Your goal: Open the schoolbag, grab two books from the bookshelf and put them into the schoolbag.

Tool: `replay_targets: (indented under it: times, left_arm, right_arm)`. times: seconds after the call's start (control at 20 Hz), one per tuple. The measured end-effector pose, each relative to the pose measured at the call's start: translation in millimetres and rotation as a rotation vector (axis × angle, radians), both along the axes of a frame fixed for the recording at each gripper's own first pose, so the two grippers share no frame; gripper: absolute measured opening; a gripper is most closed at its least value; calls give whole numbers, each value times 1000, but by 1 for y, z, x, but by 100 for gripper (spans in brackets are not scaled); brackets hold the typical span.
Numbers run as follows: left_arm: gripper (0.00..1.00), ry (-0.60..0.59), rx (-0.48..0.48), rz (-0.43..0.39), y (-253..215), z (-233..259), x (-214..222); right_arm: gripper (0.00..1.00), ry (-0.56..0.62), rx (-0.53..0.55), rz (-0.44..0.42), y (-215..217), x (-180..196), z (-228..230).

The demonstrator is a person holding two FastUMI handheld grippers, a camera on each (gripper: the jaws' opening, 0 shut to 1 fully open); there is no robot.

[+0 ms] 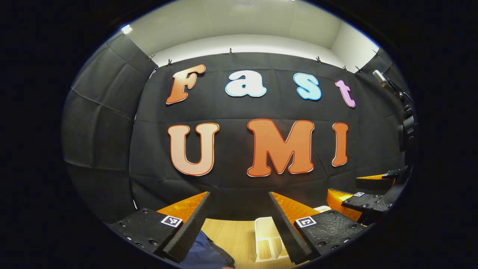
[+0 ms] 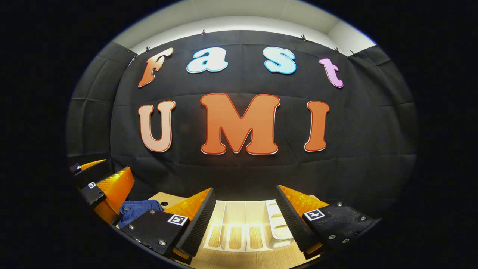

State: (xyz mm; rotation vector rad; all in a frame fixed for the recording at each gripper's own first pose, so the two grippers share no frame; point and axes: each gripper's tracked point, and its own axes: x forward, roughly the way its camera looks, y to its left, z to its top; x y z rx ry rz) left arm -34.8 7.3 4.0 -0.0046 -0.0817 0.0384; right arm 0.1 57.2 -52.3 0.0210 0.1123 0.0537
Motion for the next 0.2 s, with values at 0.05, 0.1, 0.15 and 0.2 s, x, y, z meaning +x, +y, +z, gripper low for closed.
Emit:
replay_targets:
  times: [0.05,0.1,0.15,0.2]
  left_arm:
    - [94,5,0,-8,-3,0,0]
    - [93,8,1,-11,-4,-3,1]
    - [93,13,3,-16,-4,-4,2]
    - [93,18,5,-17,-5,-7,1]
  right_arm:
    - [96,2,0,-2,-1,-1,-1]
    - [96,4,0,0,-1,-2,-2]
    - [96,1,-4,2,-1,-2,-3]
    - [96,2,-11,-2,-3,-2,-4]
